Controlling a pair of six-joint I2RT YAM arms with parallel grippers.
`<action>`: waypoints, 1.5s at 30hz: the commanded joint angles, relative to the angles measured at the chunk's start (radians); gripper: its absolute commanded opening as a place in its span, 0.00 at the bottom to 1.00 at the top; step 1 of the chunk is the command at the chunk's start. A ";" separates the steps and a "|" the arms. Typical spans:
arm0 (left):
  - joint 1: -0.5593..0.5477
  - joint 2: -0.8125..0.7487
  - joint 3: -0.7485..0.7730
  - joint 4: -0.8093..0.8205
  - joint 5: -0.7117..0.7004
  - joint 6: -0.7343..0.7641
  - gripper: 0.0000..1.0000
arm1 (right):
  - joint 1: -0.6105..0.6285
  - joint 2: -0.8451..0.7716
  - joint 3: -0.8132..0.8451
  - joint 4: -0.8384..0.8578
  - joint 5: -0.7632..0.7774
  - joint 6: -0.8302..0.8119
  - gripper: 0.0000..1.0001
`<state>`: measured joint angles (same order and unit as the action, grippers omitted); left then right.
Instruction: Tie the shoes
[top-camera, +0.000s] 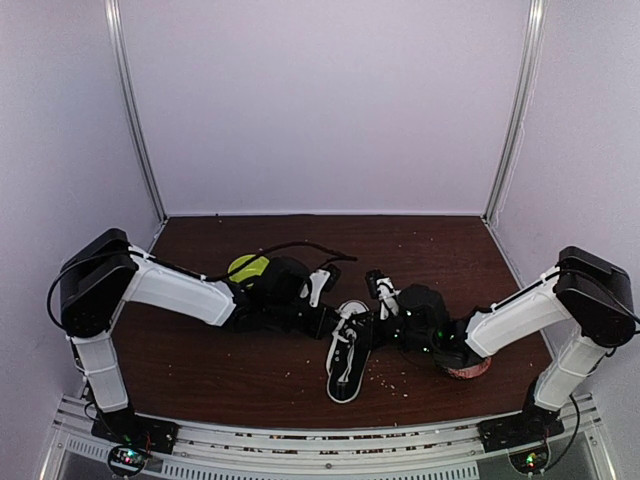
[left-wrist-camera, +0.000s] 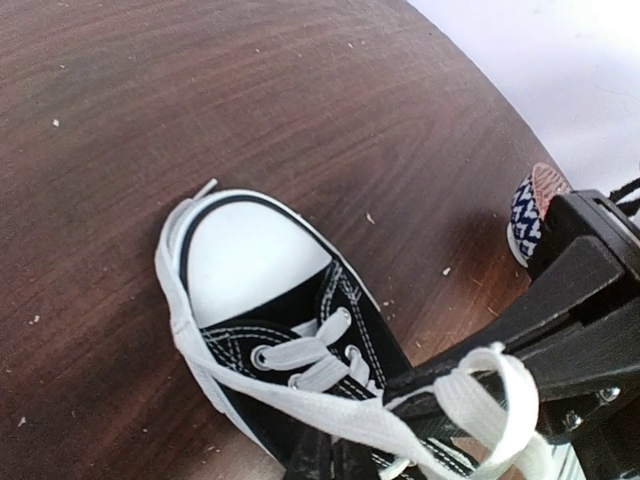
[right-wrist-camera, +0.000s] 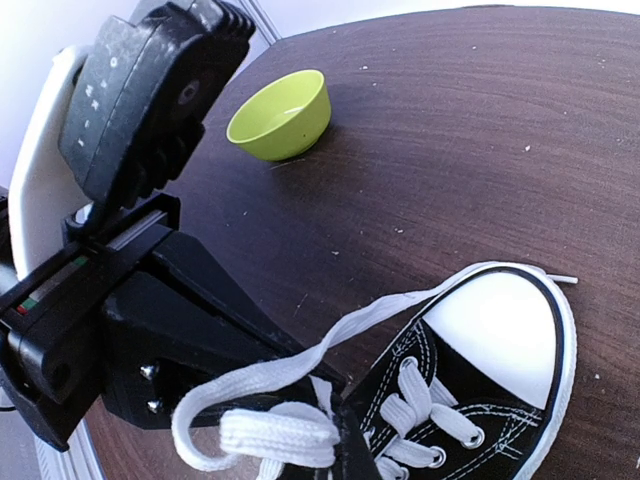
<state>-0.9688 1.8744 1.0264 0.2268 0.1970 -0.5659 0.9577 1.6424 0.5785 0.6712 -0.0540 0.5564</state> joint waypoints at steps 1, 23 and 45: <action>0.007 -0.030 -0.010 -0.036 -0.124 0.014 0.01 | -0.005 -0.029 -0.020 0.035 0.000 -0.001 0.00; 0.007 -0.026 0.016 -0.258 -0.426 -0.004 0.11 | -0.004 -0.030 -0.027 0.046 0.003 0.002 0.00; 0.007 -0.072 -0.059 -0.078 -0.281 0.192 0.36 | -0.005 -0.033 -0.031 0.052 -0.008 0.007 0.00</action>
<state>-0.9611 1.7470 0.9024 0.0662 -0.1894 -0.4686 0.9577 1.6379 0.5507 0.6930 -0.0666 0.5571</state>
